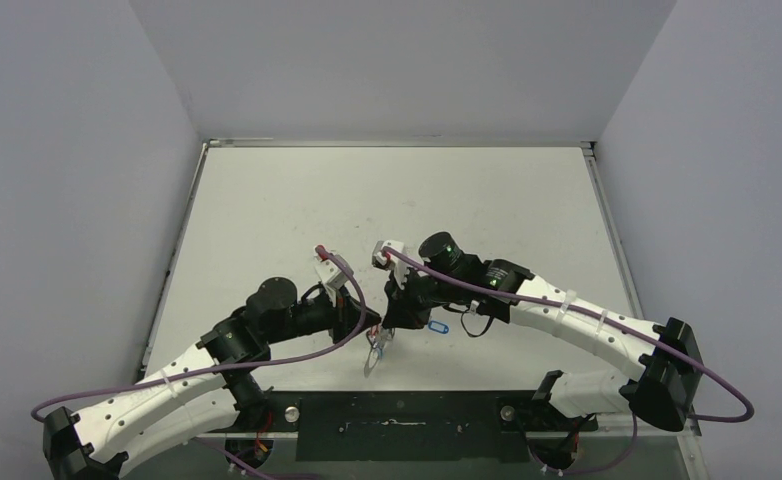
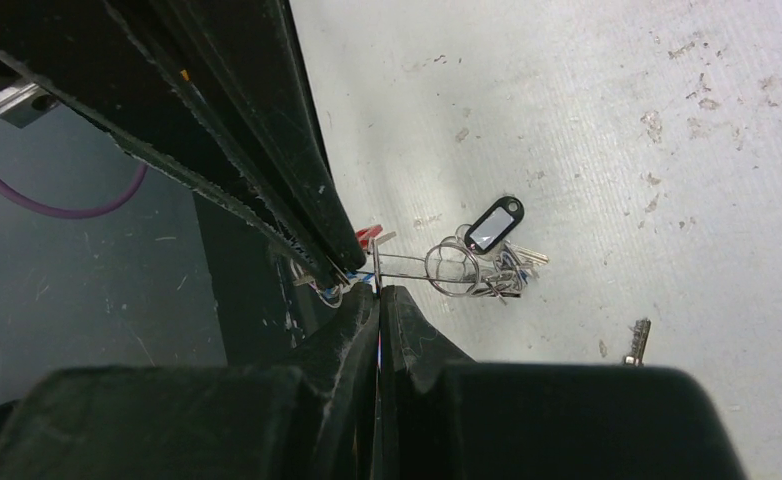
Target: Put the keys on the keyring
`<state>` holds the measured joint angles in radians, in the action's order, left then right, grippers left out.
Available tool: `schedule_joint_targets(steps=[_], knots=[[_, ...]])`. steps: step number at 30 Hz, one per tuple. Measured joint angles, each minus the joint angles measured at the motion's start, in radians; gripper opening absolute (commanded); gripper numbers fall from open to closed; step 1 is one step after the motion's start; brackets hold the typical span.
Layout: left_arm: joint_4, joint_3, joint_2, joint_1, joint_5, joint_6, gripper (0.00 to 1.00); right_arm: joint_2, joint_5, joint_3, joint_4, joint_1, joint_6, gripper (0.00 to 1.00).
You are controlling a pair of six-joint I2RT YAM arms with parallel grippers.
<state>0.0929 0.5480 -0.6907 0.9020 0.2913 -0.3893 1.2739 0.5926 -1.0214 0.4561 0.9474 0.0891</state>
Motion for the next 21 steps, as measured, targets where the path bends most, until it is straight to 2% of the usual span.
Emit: schedule_joint_targets(steps=[21], knots=[[0.019, -0.014, 0.003, 0.003, -0.068, 0.008, 0.0, 0.0, -0.002, 0.0, 0.001, 0.016, -0.007, 0.0]])
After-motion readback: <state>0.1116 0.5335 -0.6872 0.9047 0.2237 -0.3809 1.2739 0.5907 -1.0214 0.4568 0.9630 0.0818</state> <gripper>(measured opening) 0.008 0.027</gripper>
